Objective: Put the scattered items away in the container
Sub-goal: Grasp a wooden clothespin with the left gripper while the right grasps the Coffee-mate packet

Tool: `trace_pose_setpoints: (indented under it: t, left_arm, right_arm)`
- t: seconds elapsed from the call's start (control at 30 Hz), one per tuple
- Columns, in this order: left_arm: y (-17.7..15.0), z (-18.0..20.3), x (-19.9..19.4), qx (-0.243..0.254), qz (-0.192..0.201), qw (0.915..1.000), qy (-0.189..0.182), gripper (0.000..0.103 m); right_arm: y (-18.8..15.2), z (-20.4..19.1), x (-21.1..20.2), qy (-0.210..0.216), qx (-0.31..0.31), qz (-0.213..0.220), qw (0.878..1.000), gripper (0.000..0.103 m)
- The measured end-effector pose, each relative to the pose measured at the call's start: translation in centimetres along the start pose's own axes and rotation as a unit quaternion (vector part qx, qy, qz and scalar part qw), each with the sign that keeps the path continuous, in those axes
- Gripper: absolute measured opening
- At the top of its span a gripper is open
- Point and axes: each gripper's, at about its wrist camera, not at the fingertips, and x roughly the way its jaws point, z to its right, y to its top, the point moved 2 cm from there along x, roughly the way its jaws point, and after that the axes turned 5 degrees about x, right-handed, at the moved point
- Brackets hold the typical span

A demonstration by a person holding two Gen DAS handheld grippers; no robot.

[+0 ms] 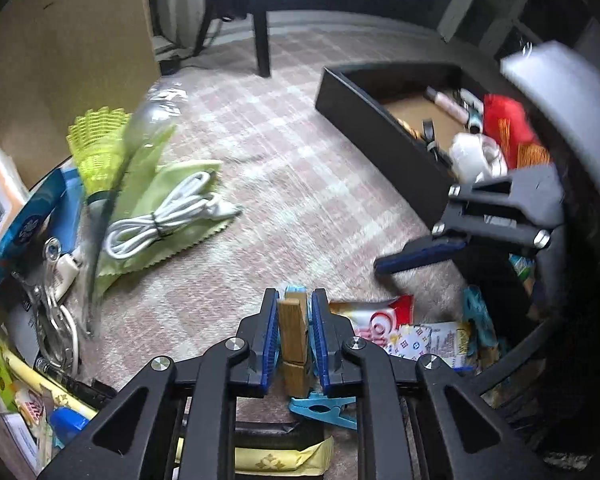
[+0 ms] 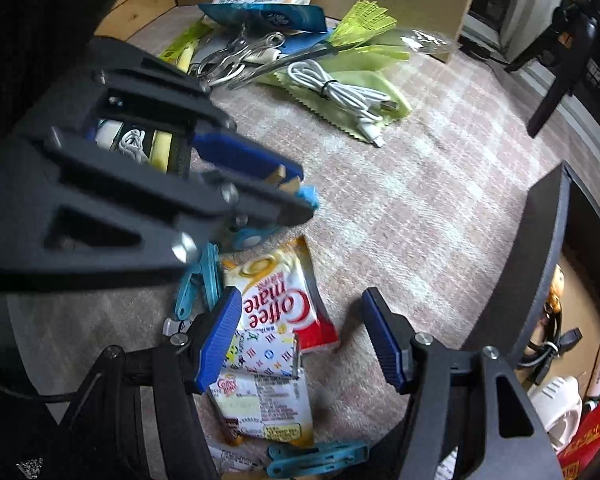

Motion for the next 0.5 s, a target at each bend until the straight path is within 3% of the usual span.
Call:
trace_pose_setpoints:
  t: [0.2,0.5]
  left_arm:
    - [-0.2,-1.5,-2.0,-0.025,0.023,0.9994,-0.003,0.015]
    - [-0.6,-2.1,-2.1,-0.033,0.023,0.9992,0.002,0.015]
  right_arm:
    - [0.8,0.6,0.1,0.0,-0.006,-0.008,1.0,0.061]
    - [1.5,-0.7,0.1,-0.005,-0.056,-0.005,0.998,0.062]
